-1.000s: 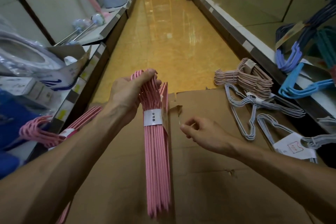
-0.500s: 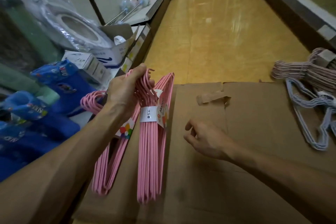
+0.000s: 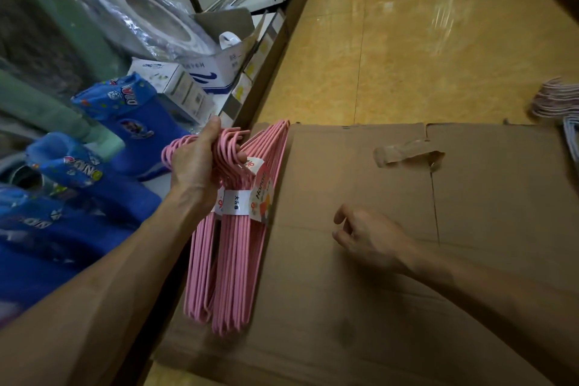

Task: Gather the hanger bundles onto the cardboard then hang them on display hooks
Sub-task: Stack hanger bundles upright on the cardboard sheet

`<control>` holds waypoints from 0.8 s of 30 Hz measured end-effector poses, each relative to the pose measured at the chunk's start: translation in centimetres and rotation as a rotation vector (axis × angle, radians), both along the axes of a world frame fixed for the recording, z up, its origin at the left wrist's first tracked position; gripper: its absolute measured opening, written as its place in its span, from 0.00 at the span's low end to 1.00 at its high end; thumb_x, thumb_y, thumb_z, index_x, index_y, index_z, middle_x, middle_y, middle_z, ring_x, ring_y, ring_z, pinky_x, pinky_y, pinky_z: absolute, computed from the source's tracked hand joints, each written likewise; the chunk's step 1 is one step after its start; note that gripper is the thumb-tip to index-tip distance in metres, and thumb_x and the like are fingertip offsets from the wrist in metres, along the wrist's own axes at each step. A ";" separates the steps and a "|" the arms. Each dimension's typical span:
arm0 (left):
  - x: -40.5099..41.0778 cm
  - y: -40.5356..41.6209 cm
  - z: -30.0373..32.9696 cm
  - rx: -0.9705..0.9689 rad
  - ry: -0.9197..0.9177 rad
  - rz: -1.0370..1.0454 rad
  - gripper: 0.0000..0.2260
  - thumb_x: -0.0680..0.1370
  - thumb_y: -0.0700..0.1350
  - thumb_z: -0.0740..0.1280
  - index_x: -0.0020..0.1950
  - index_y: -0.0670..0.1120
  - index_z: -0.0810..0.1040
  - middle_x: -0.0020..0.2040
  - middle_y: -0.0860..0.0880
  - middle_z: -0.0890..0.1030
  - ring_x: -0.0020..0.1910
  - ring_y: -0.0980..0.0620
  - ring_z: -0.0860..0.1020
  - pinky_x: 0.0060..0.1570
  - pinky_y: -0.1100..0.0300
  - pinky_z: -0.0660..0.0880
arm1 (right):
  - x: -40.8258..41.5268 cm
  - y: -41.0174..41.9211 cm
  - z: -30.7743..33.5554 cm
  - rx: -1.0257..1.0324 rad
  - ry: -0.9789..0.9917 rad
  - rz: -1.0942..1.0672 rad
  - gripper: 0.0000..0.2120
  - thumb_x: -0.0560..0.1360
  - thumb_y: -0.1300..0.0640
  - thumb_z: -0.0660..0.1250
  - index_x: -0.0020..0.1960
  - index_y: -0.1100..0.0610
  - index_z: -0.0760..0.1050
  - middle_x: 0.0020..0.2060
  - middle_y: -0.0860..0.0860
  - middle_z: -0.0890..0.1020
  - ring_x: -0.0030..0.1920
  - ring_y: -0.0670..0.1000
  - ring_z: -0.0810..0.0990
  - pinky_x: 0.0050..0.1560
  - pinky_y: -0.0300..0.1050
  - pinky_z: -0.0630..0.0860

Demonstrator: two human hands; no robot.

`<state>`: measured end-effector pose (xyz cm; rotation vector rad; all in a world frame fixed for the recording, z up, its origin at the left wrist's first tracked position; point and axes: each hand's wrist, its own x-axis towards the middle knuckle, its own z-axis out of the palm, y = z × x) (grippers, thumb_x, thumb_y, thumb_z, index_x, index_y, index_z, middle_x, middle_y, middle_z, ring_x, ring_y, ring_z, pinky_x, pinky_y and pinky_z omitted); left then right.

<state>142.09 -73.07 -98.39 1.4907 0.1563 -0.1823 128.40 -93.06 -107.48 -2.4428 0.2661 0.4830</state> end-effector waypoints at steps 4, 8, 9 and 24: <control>1.0 0.5 -1.2 0.083 0.005 0.005 0.14 0.78 0.53 0.69 0.47 0.42 0.81 0.32 0.48 0.83 0.30 0.52 0.81 0.41 0.54 0.80 | 0.1 0.1 -0.8 0.010 0.016 0.019 0.13 0.82 0.46 0.61 0.64 0.49 0.71 0.55 0.48 0.78 0.54 0.50 0.77 0.58 0.52 0.77; 1.7 0.6 -2.3 0.172 0.043 0.046 0.14 0.75 0.55 0.73 0.44 0.44 0.83 0.38 0.46 0.86 0.40 0.47 0.85 0.54 0.47 0.80 | 0.2 -0.3 -1.5 0.000 0.009 0.026 0.13 0.82 0.47 0.60 0.63 0.49 0.72 0.55 0.48 0.78 0.54 0.51 0.77 0.58 0.52 0.77; 1.9 0.7 -2.4 0.203 0.045 0.052 0.15 0.74 0.56 0.73 0.45 0.44 0.84 0.38 0.46 0.86 0.41 0.47 0.85 0.55 0.46 0.80 | 0.2 -0.5 -1.6 0.005 0.011 0.020 0.13 0.82 0.47 0.60 0.63 0.50 0.72 0.56 0.49 0.78 0.54 0.51 0.77 0.58 0.53 0.76; 1.6 2.6 1.2 1.403 -0.435 0.050 0.18 0.76 0.63 0.62 0.54 0.51 0.80 0.50 0.46 0.83 0.50 0.40 0.80 0.52 0.43 0.77 | 0.6 -0.9 -0.4 0.006 -0.019 0.032 0.11 0.82 0.50 0.60 0.61 0.51 0.74 0.56 0.51 0.79 0.55 0.53 0.78 0.58 0.53 0.77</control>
